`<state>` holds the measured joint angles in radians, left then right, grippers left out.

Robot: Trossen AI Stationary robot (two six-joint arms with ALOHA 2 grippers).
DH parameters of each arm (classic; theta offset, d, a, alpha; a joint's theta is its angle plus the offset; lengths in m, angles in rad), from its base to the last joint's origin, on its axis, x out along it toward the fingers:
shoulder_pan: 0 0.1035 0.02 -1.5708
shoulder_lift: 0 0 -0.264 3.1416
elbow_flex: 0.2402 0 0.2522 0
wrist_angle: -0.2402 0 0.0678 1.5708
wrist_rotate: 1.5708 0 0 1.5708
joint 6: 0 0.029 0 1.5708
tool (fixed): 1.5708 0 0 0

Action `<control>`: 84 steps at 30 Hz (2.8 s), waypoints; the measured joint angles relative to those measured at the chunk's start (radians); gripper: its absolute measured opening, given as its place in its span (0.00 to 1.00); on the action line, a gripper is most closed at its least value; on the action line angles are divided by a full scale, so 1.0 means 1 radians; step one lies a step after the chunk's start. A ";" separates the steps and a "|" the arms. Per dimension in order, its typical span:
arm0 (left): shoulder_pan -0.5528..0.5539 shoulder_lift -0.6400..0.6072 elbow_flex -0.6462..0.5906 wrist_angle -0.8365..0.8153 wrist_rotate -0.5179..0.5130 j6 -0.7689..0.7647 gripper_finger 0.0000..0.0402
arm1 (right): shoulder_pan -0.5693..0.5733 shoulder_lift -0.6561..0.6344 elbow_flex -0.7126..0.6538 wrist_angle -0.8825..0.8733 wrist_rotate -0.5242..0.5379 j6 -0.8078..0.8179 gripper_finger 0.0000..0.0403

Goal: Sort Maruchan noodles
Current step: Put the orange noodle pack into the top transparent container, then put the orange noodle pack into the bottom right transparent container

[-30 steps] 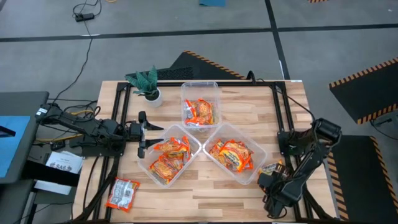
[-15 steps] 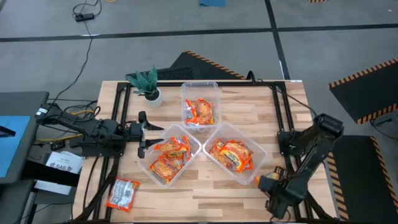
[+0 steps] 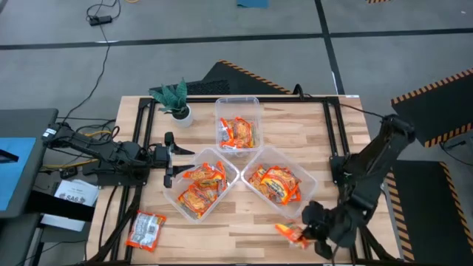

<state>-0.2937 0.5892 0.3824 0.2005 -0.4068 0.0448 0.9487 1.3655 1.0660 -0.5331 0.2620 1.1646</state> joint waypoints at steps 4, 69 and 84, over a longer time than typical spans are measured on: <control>0.000 0.000 0.000 0.000 0.000 0.000 0.50 | -0.056 -0.042 0.001 0.115 0.068 -0.188 0.02; -0.230 0.232 0.322 -0.467 0.180 -0.417 0.49 | -0.953 -0.020 -0.007 0.336 0.179 -1.152 0.61; -0.712 0.955 0.941 -1.358 0.245 -1.204 0.49 | -0.941 -0.020 -0.007 0.221 0.221 -1.119 0.61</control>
<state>-1.0060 1.5440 1.3233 -1.1580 -0.1620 -1.1590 0.0081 1.3457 1.0592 -0.3119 0.4830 0.0455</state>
